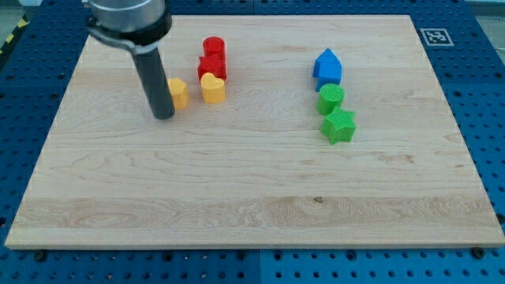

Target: Move the yellow heart bottom right to the red star

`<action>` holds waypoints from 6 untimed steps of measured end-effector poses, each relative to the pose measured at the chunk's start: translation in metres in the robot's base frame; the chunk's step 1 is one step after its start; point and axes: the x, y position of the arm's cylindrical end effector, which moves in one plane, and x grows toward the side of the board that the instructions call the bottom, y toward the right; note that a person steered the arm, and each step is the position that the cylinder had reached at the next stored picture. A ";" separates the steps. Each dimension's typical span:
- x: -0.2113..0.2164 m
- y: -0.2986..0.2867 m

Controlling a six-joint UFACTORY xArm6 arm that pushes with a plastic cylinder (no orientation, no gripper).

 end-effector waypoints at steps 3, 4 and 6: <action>0.034 0.036; 0.009 0.038; -0.008 0.071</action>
